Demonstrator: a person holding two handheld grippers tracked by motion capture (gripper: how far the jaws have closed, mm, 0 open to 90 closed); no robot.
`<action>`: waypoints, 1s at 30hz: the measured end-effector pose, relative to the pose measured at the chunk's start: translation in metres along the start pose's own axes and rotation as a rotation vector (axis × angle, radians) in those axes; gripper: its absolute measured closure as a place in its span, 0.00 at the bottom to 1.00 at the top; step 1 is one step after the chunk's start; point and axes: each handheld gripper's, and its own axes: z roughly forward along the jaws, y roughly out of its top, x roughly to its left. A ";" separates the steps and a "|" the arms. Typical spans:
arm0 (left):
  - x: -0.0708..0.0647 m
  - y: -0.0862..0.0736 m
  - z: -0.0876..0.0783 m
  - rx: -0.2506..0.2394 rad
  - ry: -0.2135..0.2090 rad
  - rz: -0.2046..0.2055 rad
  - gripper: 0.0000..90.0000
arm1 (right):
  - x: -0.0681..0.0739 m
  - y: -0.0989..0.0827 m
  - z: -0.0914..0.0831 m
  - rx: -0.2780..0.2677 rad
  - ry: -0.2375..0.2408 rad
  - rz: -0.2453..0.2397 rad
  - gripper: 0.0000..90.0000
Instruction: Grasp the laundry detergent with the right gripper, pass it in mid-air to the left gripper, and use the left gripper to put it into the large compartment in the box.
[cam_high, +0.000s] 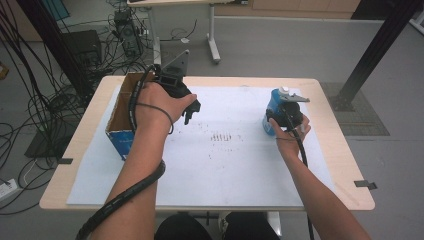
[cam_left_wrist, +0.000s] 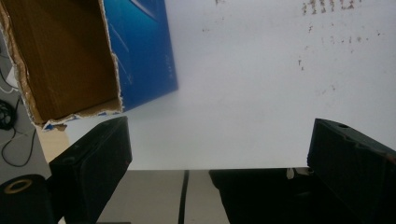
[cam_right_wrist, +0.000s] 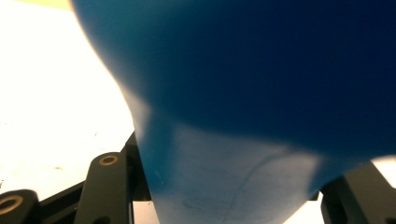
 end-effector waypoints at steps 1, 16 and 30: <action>0.000 0.000 0.000 0.002 0.002 0.004 0.08 | 0.000 0.000 0.000 0.000 0.000 0.000 0.46; -0.002 0.000 -0.001 -0.004 0.004 0.007 0.08 | 0.000 0.001 0.000 0.007 0.002 -0.007 0.46; 0.001 -0.003 -0.004 -0.007 0.008 0.007 0.08 | -0.003 0.003 0.000 0.019 0.016 -0.013 0.46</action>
